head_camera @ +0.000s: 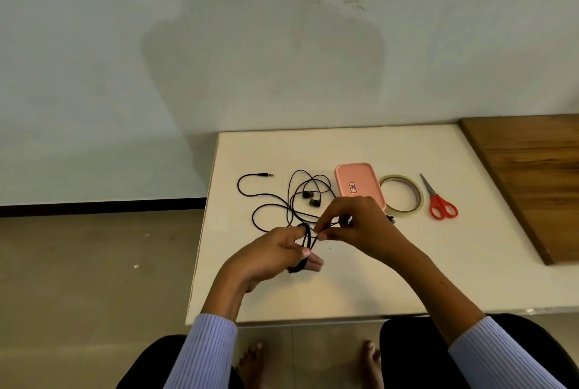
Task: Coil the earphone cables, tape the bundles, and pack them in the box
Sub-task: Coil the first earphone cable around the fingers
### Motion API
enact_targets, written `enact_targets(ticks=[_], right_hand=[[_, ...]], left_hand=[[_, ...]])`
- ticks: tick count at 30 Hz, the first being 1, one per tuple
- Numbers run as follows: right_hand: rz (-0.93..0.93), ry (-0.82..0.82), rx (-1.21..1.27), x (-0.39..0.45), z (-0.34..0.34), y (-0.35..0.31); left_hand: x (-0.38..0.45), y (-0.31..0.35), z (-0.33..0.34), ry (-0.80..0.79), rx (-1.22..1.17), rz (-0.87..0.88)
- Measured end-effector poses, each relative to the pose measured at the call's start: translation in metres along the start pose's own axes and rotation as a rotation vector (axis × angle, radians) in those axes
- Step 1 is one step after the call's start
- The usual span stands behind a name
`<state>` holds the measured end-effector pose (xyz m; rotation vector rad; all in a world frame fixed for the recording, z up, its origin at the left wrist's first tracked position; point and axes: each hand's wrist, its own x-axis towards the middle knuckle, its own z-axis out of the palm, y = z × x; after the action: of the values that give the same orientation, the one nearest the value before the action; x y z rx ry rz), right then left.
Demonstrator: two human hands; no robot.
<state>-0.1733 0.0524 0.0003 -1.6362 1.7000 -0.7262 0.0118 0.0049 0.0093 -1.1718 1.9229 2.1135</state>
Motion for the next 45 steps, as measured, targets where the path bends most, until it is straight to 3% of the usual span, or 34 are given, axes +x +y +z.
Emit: enact_targets(ticks=[9,15,19,24,28,35,38,42,45], right_hand=[[-0.013,0.098,0.167,0.001,-0.01,0.0],[0.073,0.114,0.361,0.001,-0.002,-0.008],[0.183,0.042,0.556,-0.002,0.016,-0.017],[0.341,0.033,0.525,-0.001,0.03,-0.023],[0.285,-0.038,0.511,-0.003,0.03,-0.028],[0.153,-0.075,0.079,0.0,0.039,-0.021],[0.095,-0.121,-0.106,-0.002,0.043,-0.017],[0.019,-0.151,-0.274,-0.003,0.034,-0.011],[-0.035,-0.112,-0.187,-0.002,0.016,-0.005]], left_hand=[[-0.014,0.005,-0.009,-0.217,-0.194,0.034],[-0.019,0.009,-0.014,-0.354,-0.361,0.211],[-0.014,0.01,-0.01,-0.227,-0.594,0.305],[-0.001,0.014,-0.003,0.023,-0.757,0.291],[0.004,0.013,-0.006,0.187,-0.826,0.317],[0.014,0.004,-0.002,0.412,-0.554,0.267],[0.014,0.004,0.003,0.469,-0.243,0.235],[0.015,-0.001,0.006,0.408,0.14,0.166],[0.012,-0.004,0.006,0.295,0.248,0.082]])
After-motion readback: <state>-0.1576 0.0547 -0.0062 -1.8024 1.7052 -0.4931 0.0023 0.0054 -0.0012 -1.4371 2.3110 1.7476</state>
